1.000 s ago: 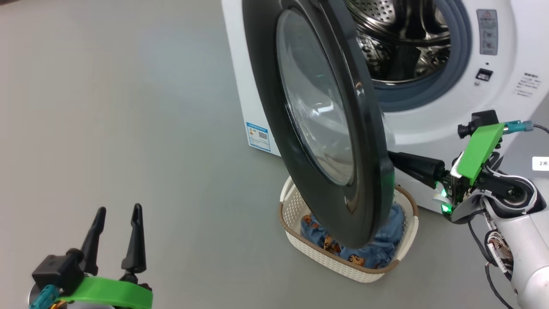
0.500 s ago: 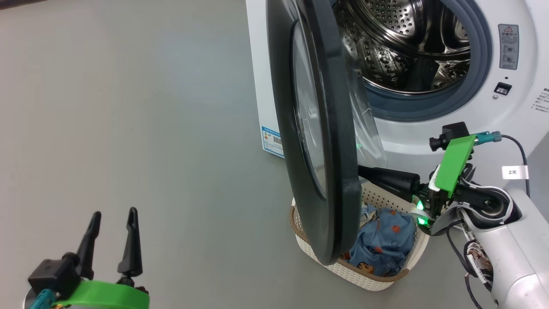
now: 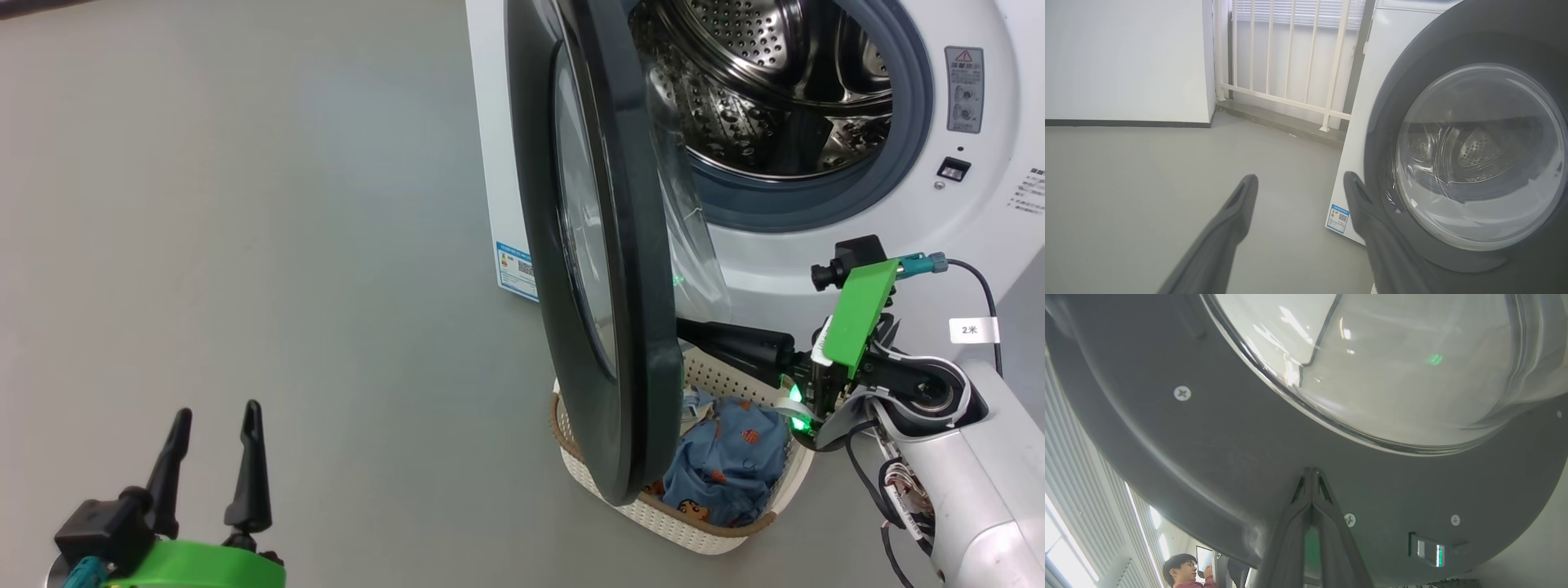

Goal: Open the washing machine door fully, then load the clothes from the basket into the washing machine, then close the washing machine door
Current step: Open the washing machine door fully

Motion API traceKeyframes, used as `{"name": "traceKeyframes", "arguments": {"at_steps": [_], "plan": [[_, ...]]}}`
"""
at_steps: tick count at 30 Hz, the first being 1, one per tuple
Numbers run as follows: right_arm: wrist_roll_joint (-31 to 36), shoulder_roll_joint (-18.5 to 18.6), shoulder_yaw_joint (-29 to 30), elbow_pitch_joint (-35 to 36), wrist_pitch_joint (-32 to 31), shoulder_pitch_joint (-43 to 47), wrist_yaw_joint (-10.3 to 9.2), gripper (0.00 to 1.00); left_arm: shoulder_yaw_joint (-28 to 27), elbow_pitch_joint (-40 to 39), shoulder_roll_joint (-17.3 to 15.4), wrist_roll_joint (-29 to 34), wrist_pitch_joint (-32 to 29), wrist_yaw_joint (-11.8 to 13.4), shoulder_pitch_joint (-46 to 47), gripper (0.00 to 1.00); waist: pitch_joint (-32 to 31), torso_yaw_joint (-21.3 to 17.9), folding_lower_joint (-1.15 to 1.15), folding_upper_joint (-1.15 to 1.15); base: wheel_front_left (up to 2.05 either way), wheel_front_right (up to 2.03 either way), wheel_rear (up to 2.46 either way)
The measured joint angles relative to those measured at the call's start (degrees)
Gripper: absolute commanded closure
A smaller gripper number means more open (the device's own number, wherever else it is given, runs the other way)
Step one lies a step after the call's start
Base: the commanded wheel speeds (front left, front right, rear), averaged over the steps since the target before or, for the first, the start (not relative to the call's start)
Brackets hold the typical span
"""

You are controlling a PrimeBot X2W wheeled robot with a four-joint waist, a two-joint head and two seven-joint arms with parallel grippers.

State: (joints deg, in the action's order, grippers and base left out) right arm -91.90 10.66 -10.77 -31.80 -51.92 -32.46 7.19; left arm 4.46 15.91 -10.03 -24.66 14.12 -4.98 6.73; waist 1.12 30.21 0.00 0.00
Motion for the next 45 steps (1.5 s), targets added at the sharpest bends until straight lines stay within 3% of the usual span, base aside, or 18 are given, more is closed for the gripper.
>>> {"name": "traceKeyframes", "arguments": {"at_steps": [12,13,14,15,16,36,45], "plan": [[-0.4,0.6,1.9,4.0,1.2,0.7,0.0,1.0,1.2,0.1,-0.9,0.0,-0.5,0.0,0.1,0.0,-1.1,-1.6,0.0,0.0,0.0,0.0,0.0],[-0.4,0.7,1.9,4.5,1.2,1.2,0.0,0.84,1.3,0.1,-1.0,0.0,-0.5,0.0,0.1,0.0,-1.2,-1.9,-0.01,0.0,0.0,0.0,0.0],[-0.4,0.9,1.9,4.9,1.4,1.7,0.0,0.49,1.3,0.1,-1.0,0.0,-0.5,0.0,0.1,0.0,-1.2,-2.3,0.0,0.0,0.0,0.0,0.0],[-0.4,1.0,1.9,5.4,1.6,2.3,0.0,0.06,1.4,0.1,-1.0,0.0,-0.5,0.0,0.1,0.0,-1.2,-2.7,0.0,0.0,0.0,0.0,0.0],[-0.4,1.1,1.9,5.9,1.6,2.7,0.0,0.0,1.4,0.1,-1.0,0.0,-0.6,0.0,0.1,0.0,-1.2,-3.0,0.0,0.0,0.0,0.0,0.0],[8.5,2.5,2.8,25.5,13.5,11.8,0.0,0.0,2.6,0.0,-1.2,-0.5,-0.6,0.3,0.1,0.0,-1.9,-11.9,0.0,0.0,0.0,0.0,0.0],[20.7,4.9,3.1,33.7,27.2,15.1,0.0,0.0,2.6,-0.9,-1.4,-1.0,-0.6,0.5,0.0,0.0,-1.7,-17.0,0.0,0.0,0.0,0.0,0.0]]}}
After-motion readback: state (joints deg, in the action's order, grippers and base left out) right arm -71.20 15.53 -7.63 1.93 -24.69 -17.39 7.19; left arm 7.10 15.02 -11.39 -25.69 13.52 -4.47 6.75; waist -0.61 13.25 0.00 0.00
